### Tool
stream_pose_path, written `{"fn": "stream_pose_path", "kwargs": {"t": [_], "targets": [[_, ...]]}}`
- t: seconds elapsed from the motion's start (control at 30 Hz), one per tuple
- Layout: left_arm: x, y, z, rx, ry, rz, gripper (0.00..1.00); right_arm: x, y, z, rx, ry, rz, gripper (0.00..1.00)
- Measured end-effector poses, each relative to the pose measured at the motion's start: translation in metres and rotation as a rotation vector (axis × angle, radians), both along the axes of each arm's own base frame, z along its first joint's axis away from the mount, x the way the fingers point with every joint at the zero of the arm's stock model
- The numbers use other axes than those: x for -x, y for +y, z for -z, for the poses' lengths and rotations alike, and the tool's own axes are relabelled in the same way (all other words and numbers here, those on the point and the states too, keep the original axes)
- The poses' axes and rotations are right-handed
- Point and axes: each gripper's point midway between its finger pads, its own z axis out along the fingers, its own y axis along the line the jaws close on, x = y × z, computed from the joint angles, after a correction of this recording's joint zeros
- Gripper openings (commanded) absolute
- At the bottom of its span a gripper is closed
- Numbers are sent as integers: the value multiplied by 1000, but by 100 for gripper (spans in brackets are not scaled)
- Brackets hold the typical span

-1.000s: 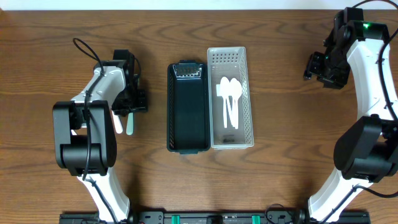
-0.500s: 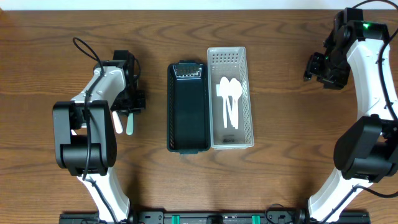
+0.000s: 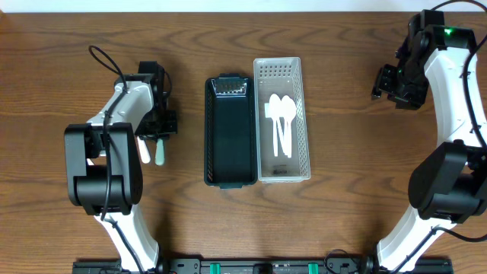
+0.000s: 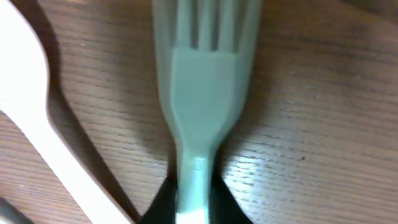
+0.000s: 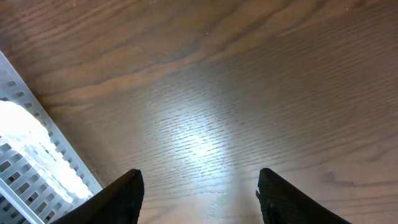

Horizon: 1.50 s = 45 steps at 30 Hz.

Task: Pack container
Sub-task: 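Lower the left gripper and grasp the mint-green fork's handle, then carry the mint-green fork into the dark green basket and release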

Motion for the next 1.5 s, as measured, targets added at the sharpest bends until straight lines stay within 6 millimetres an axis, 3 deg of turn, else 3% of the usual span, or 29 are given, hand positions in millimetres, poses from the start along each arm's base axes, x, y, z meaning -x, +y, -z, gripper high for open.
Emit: {"fn": "stream_pose_path", "kwargs": {"t": [0.53, 0.63, 0.8, 0.93, 1.07, 1.13, 1.23, 1.5], "targets": [[9, -1, -9, 7, 9, 1, 6, 0, 0, 0, 0, 2, 0, 62], [14, -2, -36, 7, -18, 4, 6, 0, 0, 0, 0, 1, 0, 62], [2, -18, -116, 12, -214, 51, 6, 0, 0, 0, 0, 1, 0, 62], [-4, -69, -184, 47, -429, 180, 6, 0, 0, 0, 0, -1, 0, 62], [3, -135, -217, 132, -556, 292, 7, 0, 0, 0, 0, -1, 0, 62], [4, -165, -219, 173, -581, 333, 6, 0, 0, 0, 0, -1, 0, 62], [1, -192, -206, 202, -568, 353, 6, 0, 0, 0, 0, 0, 0, 62], [-8, -203, -117, 141, -354, 328, 6, 4, 1, 0, -2, 17, 0, 62]]}}
